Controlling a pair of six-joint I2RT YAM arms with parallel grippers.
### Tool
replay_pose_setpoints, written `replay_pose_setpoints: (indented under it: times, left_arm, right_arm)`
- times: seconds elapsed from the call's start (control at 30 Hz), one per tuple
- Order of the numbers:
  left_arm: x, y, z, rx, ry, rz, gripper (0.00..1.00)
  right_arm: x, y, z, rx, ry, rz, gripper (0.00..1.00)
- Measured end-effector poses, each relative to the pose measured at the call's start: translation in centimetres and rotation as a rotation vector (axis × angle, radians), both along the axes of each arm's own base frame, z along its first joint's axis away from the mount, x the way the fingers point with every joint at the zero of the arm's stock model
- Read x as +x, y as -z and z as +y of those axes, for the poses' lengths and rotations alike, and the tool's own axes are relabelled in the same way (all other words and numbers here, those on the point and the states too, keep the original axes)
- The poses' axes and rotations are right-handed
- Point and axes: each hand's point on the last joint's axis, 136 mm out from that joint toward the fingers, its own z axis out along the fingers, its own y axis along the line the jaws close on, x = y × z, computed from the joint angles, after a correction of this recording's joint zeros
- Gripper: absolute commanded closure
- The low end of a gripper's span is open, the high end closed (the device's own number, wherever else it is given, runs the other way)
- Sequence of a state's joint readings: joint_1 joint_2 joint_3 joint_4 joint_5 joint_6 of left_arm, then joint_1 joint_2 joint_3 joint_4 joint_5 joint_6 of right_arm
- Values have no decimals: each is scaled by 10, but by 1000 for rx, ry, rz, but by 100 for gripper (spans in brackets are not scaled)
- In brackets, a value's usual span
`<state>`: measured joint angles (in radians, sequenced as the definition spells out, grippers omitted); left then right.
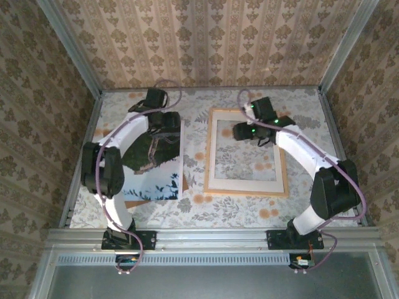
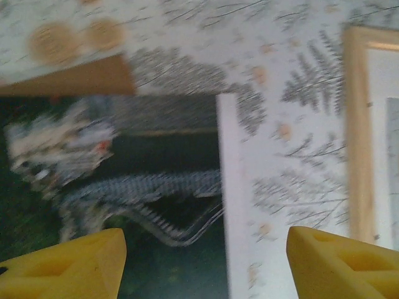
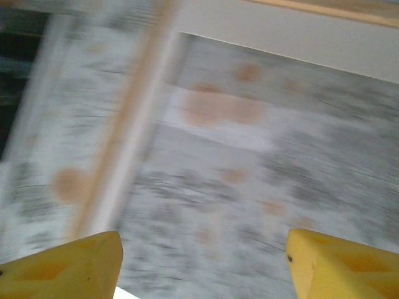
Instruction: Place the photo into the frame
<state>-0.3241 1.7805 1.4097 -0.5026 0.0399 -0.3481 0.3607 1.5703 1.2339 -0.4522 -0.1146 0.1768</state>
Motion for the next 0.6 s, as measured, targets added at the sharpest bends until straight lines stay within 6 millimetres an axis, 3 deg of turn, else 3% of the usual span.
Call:
replay_pose_setpoints:
  times: [0.13,0.3,0.37,0.47,0.6]
  left_arm:
    - [-22,6,57,16,-125,27,25]
    - [-51,31,138,2,-349,77,21]
    - [-63,43,163,1,-429,109,20]
    - [-70,54,184,-9,-503,133,20]
    - [-60,59,195,-16,-536,134,20]
  right_arm:
    - [-9,-6,87,139,-138,-29,26]
    - [-19,25,207,200,-221,64,29]
    - [-30,42,236,212,-226,112,29]
    - [-40,64,247,220,-183,186,31]
    - [-29,84,241,234,-62,245,31]
